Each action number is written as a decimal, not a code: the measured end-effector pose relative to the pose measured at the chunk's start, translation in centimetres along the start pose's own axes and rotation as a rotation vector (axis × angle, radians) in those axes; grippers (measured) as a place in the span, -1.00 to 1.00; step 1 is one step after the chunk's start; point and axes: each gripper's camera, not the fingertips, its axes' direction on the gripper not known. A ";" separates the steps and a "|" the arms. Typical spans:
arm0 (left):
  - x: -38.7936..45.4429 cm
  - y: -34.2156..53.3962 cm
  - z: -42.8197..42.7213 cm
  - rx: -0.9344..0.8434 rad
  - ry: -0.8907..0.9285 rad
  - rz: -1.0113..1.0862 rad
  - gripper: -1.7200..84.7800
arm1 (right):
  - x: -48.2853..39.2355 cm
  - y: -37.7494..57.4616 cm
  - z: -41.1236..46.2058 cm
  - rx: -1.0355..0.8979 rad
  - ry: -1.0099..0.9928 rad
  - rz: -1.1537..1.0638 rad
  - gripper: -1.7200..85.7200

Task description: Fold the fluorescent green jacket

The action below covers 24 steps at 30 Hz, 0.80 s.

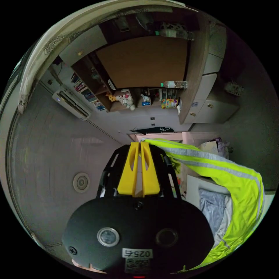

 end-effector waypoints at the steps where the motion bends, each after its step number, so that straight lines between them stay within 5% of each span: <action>1: 0.1 0.0 0.3 0.001 -0.010 -0.002 -1.00 | 0.2 -0.5 0.1 0.001 -0.005 0.002 -0.98; 11: -1.4 -2.5 2.1 -0.082 0.045 0.000 -1.00 | -0.4 -1.2 0.3 -0.066 -0.083 -0.062 -0.98; 19: -3.1 -3.1 0.2 -0.149 0.234 -0.022 -1.00 | 2.2 14.1 -6.2 -0.146 0.048 0.039 -0.98; 24: -4.6 -3.6 -1.3 -0.183 0.354 -0.049 -1.00 | 9.0 26.1 -13.1 0.023 0.212 0.241 -0.98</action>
